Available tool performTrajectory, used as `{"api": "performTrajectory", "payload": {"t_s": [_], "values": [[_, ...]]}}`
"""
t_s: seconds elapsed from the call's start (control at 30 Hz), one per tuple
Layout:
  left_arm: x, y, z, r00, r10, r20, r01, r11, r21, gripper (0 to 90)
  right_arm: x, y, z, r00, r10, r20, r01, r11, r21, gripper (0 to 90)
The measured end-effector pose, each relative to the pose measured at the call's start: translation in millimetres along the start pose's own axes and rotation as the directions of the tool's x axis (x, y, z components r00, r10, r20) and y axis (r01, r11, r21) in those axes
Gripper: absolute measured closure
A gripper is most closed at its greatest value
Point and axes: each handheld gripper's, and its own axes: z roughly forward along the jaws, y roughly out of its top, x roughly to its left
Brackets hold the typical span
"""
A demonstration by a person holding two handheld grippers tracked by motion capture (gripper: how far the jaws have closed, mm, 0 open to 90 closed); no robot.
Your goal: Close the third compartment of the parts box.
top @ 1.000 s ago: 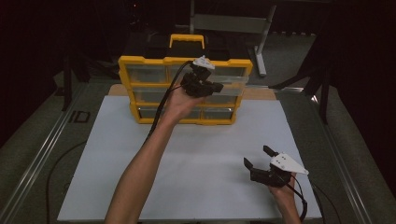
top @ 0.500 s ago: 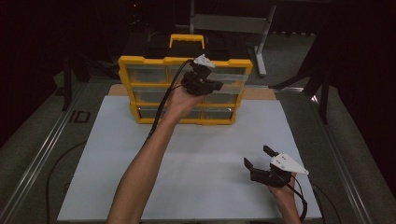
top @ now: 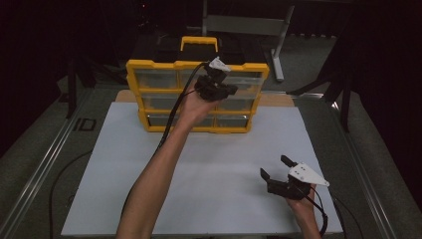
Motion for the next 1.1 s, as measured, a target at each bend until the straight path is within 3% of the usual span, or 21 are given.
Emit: {"api": "performTrajectory", "payload": {"t_s": [1.1], "values": [[1.4,1.0,7.8,0.9998,-0.014,-0.013,0.014,0.9997,-0.018,90.0,-1.4,-1.2,1.4,1.0,0.009,0.001,-0.009,1.0,0.005,11.6]]}}
